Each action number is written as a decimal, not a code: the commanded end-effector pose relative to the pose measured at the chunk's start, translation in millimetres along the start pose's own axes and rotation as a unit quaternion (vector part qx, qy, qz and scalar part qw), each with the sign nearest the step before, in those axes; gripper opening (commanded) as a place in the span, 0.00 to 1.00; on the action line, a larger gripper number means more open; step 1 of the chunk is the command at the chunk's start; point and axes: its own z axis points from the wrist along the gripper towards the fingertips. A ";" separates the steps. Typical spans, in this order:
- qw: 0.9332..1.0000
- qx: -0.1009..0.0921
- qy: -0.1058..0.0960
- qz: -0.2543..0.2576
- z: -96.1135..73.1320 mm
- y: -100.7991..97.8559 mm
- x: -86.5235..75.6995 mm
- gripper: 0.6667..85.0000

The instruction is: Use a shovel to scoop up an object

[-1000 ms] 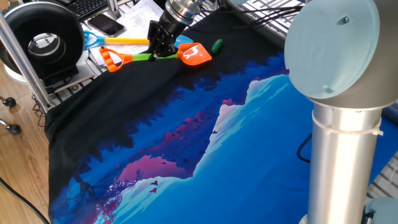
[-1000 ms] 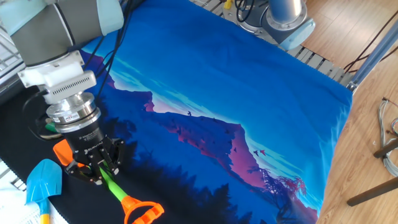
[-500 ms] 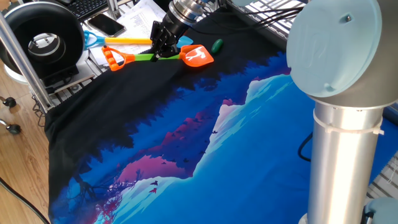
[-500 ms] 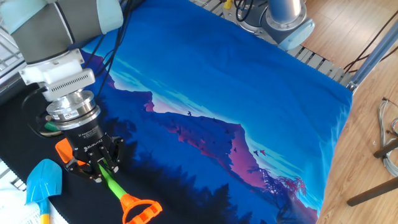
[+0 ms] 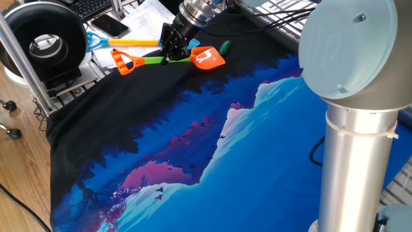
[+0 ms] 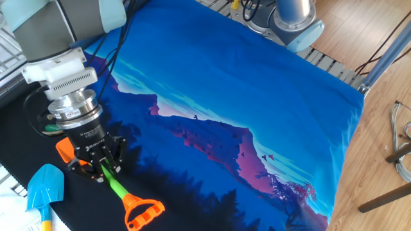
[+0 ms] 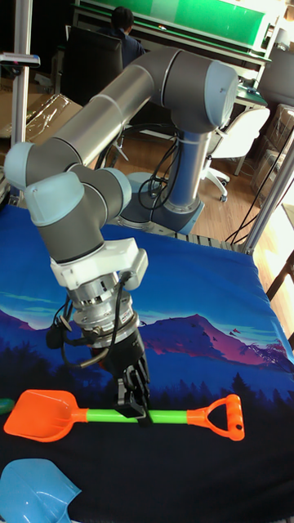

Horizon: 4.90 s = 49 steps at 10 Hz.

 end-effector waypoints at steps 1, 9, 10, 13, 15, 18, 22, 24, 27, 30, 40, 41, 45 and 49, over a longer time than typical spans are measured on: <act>1.000 0.003 -0.006 0.000 -7.9 1.7 10.1 0.02; 0.999 -0.013 0.012 -0.027 -30.6 17.5 49.5 0.02; 0.999 -0.013 0.020 -0.035 -33.8 16.4 55.7 0.02; 0.998 -0.019 0.037 -0.051 -46.9 17.6 72.4 0.02; 0.997 -0.021 0.044 -0.063 -53.3 20.7 86.8 0.02; 0.996 -0.028 0.052 -0.072 -62.8 22.7 101.2 0.02; 0.997 -0.020 0.041 -0.062 -57.4 15.6 93.8 0.02; 0.996 -0.020 0.052 -0.068 -55.0 7.5 95.2 0.02; 0.994 -0.008 0.067 -0.085 -51.5 -2.1 105.9 0.02; 0.999 -0.009 0.051 -0.011 -49.6 -0.1 96.9 0.02; 0.993 0.045 0.065 0.088 -51.5 -24.6 105.9 0.01; 0.994 0.043 0.047 0.091 -50.4 -24.2 96.9 0.01; 0.997 0.035 0.029 0.056 -50.1 -23.2 88.9 0.01; 0.998 -0.003 0.056 -0.008 -43.8 -8.0 110.6 0.01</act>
